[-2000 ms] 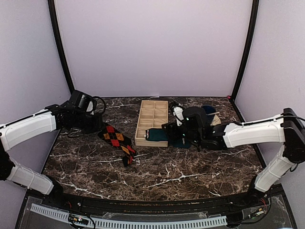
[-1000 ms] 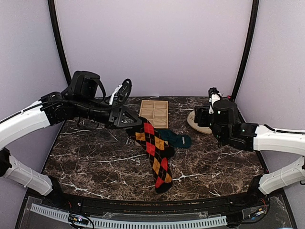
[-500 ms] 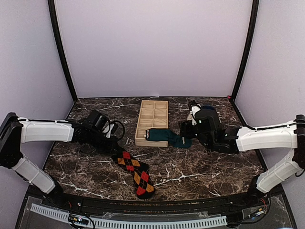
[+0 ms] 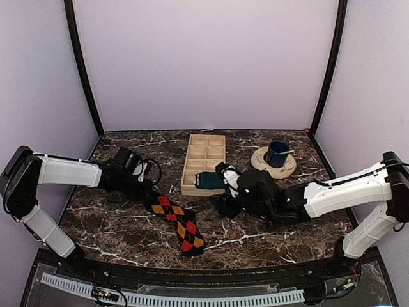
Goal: Roll the socks
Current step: Put down the sock at the center of the board.
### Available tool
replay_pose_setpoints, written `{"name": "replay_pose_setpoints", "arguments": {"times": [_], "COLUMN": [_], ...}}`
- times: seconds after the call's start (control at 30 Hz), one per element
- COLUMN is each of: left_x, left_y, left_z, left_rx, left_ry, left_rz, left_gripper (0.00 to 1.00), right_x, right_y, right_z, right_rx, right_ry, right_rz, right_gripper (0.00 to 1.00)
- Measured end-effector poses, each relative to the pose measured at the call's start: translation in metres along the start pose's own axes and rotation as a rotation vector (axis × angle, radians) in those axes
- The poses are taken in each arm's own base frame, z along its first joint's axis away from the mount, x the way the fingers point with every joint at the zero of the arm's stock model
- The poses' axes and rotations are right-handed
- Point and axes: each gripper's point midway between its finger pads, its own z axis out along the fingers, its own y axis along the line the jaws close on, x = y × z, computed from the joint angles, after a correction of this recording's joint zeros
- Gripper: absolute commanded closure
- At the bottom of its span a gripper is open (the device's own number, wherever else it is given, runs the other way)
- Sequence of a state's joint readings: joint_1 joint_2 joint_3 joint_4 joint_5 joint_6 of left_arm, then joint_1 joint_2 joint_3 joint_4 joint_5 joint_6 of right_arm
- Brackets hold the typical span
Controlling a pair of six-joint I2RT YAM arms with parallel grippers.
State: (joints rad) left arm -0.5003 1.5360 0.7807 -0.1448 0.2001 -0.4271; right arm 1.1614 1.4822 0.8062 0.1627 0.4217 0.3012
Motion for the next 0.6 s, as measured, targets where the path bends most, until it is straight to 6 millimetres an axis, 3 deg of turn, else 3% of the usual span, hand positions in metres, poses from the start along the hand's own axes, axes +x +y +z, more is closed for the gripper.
{"name": "replay_pose_setpoints", "arguments": {"times": [0.27,0.43,0.6], "left_x": [0.002,-0.001,-0.011], "left_y": [0.019,0.023,0.021], "left_z": [0.017,0.023,0.021], "left_rx": [-0.049,-0.058,-0.053], "left_ry": [0.049,0.065,0.05], "left_rz": [0.047,0.087,0.102], "left_gripper": [0.94,0.66,0.54], "right_x": [0.042,0.053,0.056], "right_y": [0.051,0.073,0.085], "right_z": [0.0,-0.007,-0.011], "right_rx": [-0.142,-0.238,-0.311], "right_ry": [0.119,0.156,0.18], "right_rz": [-0.161,-0.244,-0.303], "right_gripper": [0.22,0.07,0.07]}}
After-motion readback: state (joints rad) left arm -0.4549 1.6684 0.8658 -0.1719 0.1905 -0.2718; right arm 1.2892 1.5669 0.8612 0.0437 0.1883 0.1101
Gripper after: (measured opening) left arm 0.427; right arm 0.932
